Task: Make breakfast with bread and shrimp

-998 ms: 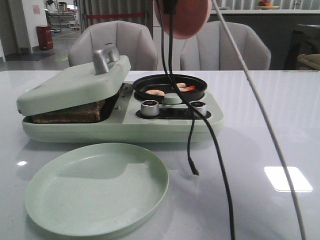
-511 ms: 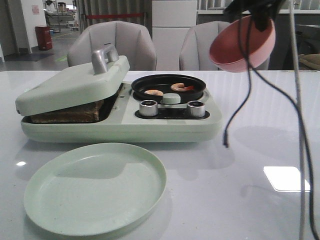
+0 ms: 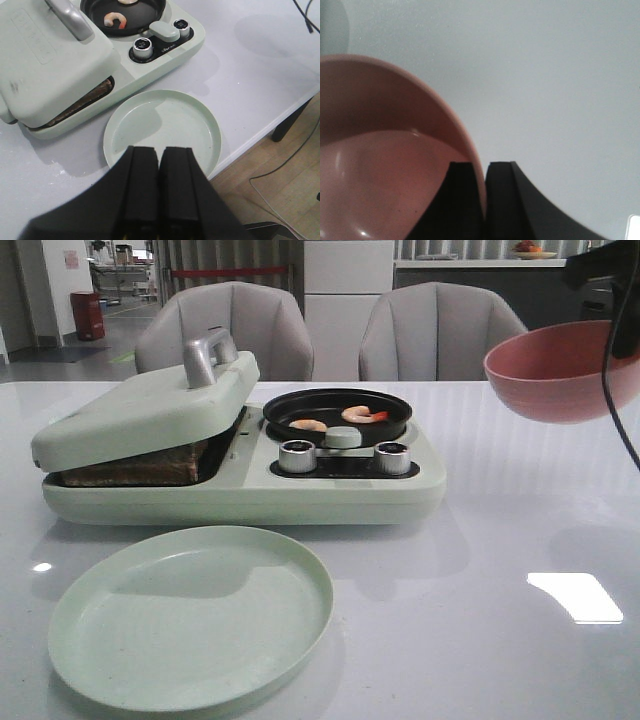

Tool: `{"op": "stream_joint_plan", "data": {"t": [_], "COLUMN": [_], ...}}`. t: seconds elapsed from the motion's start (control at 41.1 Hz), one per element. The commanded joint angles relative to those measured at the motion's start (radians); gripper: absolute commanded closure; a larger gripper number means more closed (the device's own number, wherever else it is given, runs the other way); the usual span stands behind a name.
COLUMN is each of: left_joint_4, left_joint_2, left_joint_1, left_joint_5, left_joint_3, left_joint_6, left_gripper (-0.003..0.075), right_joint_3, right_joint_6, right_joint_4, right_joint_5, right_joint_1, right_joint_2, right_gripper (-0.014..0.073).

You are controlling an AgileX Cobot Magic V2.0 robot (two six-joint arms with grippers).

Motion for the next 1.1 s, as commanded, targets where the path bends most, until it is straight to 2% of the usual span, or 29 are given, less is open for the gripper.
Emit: {"op": "stream_joint_plan", "data": {"t": [0.0,0.292,0.463,0.731,0.804,0.974,1.072], "left_joint_4": [0.006,0.006,0.004,0.000,0.000,0.000,0.000], "left_joint_2": [-0.001,-0.001,-0.001,-0.001,-0.001,-0.001,-0.001], "left_joint_1": [-0.008,-0.008,-0.008,-0.008,-0.008,-0.008,-0.008], "left_joint_5": [-0.077,-0.077,-0.077,-0.077,-0.077,-0.077,-0.077], "left_joint_3": [-0.025,-0.025,-0.025,-0.025,-0.025,-0.025,-0.025], "left_joint_6": [-0.009,-0.009,-0.009,-0.009,-0.009,-0.009,-0.009], "left_gripper": [0.0617,0.0617,0.0617,0.0617,0.0617,0.0617,0.0617], "right_joint_3": [0.083,0.269,0.273,0.273,0.273,0.273,0.273], "right_joint_6": [-0.041,-0.113,-0.113,-0.113,-0.113,-0.113,-0.113], "right_joint_4": [0.070,0.250,0.260,0.259,0.257,0.251,0.235], "right_joint_5": [-0.125,-0.339,-0.392,-0.392,-0.381,-0.374,-0.374], "right_joint_1": [-0.033,-0.061,-0.061,-0.061,-0.061,-0.061,-0.061], "right_joint_2": [-0.082,-0.063,-0.026,0.035,0.040,0.043,0.038], "right_gripper": [0.0570,0.0570,0.0570,0.0562,0.0510,0.0246,0.0170]}}
